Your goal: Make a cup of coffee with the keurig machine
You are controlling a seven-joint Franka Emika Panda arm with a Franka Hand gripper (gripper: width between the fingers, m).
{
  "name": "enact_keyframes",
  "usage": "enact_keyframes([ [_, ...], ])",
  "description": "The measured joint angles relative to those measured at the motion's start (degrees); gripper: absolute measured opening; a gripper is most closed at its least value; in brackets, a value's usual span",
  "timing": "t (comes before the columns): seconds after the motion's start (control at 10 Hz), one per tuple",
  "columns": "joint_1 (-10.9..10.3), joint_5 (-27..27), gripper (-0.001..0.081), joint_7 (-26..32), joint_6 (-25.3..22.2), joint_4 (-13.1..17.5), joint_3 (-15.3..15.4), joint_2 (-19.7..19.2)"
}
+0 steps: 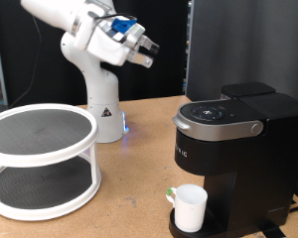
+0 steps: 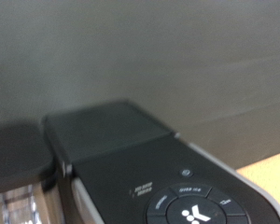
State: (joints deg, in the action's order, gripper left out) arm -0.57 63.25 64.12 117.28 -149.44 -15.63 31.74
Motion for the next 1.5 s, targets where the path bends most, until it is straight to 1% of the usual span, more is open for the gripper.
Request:
enact_keyframes([
  [0.1, -0.04, -4.13, 0.0807, 0.84, 1.14, 1.06, 2.41, 0.12],
  [0.2, -0.22, -8.61, 0.0807, 1.59, 1.3, 2.29, 4.63, 0.14],
  [0.3, -0.43, -13.61, 0.0807, 2.05, 0.68, 3.69, 6.61, 0.07],
  [0.4, -0.35, -17.24, 0.0807, 2.65, 0.35, 4.75, 7.88, -0.36],
  [0.5, -0.33, -15.79, 0.0807, 2.17, 0.46, 4.53, 7.72, -0.38],
  [0.6, -0.2, -17.74, 0.0807, 2.34, 1.77, 4.48, 8.24, -0.35],
  [0.7, -0.12, -22.81, 0.0807, 3.06, 2.59, 4.8, 9.67, -0.3],
  [0.9, -0.1, -33.6, 0.0807, 3.94, 2.58, 6.53, 13.17, -0.37],
  [1.0, -0.17, -36.45, 0.0807, 3.83, 0.97, 7.96, 14.4, -0.69],
  [1.1, -0.12, -37.99, 0.0807, 3.87, -0.7, 9.79, 14.69, -2.37],
  [1.2, -0.12, -37.96, 0.0807, 4.16, -0.44, 9.57, 14.69, -2.34],
  [1.3, -0.1, -39.96, 0.0807, 4.78, 0.95, 9.16, 15.11, -2.25],
  [1.4, -0.09, -41.54, 0.0807, 3.7, 2.9, 8.84, 16.38, -2.19],
  [1.5, 0.12, -43.07, 0.0807, -0.07, 5.19, 8.97, 18.45, -2.19],
])
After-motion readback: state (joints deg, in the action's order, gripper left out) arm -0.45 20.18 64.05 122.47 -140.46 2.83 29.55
